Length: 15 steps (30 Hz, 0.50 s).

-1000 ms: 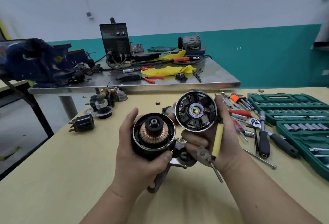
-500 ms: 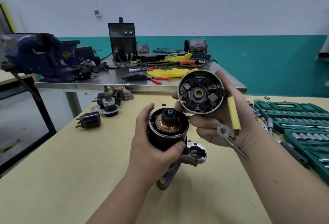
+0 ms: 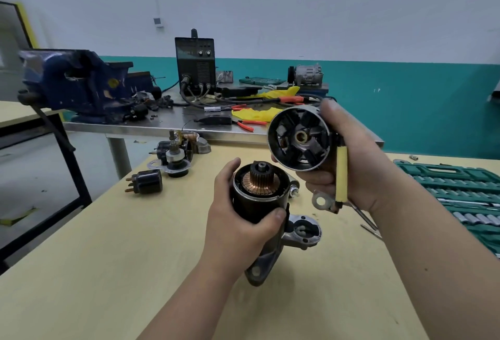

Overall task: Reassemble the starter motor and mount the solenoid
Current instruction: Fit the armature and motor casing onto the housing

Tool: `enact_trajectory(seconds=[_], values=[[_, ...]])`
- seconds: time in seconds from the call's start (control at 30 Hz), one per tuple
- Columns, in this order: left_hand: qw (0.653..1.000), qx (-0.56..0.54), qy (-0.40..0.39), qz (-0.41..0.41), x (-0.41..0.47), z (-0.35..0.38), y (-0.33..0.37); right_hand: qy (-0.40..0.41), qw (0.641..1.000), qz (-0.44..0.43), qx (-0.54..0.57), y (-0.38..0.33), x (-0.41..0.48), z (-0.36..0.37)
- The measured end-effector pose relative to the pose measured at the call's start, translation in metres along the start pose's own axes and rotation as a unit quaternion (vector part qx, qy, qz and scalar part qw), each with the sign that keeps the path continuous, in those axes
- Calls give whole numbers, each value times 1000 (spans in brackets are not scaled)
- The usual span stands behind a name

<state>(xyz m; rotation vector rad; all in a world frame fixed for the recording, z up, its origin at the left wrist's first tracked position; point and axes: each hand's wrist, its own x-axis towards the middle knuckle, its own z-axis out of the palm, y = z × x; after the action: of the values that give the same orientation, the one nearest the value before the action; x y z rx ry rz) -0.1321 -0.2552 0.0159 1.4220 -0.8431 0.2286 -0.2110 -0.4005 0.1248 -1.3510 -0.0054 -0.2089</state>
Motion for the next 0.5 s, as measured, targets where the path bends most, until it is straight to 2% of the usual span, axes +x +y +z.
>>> enact_trajectory(seconds=[0.07,0.1,0.2,0.27,0.37,0.43,0.5], values=[[1000,2,-2,-1,0,1,1,43,991,4,-123,-2,-1,8],[1000,0,-2,-7,-1,1,1,61,974,-1,-218,-3,-1,11],[1000,-7,-3,-31,-1,1,0,60,874,-92,-474,-3,-2,24],[999,-8,-6,-35,-1,0,0,42,815,-114,-566,-1,-2,32],[999,0,-10,-36,-1,0,0,62,728,-102,-675,1,-2,43],[999,2,-9,-41,-2,-1,0,77,683,-88,-721,1,-2,48],[999,-2,-5,-44,-1,-1,1,90,654,-77,-747,0,-1,52]])
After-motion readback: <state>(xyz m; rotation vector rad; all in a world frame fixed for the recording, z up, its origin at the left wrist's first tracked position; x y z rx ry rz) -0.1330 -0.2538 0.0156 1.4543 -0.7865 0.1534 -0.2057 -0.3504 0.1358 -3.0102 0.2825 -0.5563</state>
